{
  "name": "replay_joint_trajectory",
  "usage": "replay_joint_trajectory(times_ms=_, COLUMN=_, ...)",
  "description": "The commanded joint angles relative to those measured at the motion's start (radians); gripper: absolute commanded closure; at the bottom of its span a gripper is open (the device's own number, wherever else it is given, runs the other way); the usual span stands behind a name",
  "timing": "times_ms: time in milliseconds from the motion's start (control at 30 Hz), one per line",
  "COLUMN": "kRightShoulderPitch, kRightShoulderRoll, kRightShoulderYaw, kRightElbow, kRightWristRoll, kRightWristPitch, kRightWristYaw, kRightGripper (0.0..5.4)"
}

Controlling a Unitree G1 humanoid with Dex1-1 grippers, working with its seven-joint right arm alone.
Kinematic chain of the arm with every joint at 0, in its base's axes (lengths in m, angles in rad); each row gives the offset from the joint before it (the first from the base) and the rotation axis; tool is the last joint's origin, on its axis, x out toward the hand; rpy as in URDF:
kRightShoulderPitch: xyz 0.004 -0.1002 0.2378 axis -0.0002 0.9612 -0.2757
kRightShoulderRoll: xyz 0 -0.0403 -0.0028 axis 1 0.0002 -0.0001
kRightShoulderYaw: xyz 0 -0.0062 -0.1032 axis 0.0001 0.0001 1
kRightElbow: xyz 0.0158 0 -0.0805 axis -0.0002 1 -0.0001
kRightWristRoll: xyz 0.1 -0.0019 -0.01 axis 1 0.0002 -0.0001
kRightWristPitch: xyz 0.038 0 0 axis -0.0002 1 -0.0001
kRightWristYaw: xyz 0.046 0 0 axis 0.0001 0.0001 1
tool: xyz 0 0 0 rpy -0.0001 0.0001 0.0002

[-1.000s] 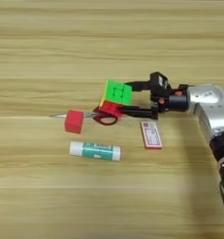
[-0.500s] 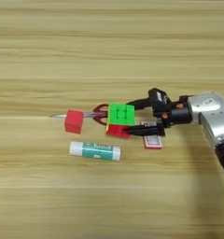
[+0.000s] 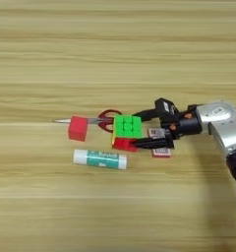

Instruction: Move the objects on the table

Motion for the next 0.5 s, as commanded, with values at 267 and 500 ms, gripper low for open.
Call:
replay_joint_trajectory(times_ms=267, kRightShoulderPitch=-0.017, kRightShoulderRoll=-0.05, kRightShoulderYaw=0.002, kRightElbow=-0.058, kRightWristRoll=0.013, kRightWristPitch=0.003, kRightWristYaw=0.021, kRightGripper=2.09)
replay_joint_trajectory(times_ms=500, kRightShoulderPitch=-0.021, kRightShoulderRoll=-0.045, kRightShoulderYaw=0.008, kRightElbow=-0.032, kRightWristRoll=-0.006, kRightWristPitch=-0.014, kRightWristYaw=0.001, kRightGripper=2.09)
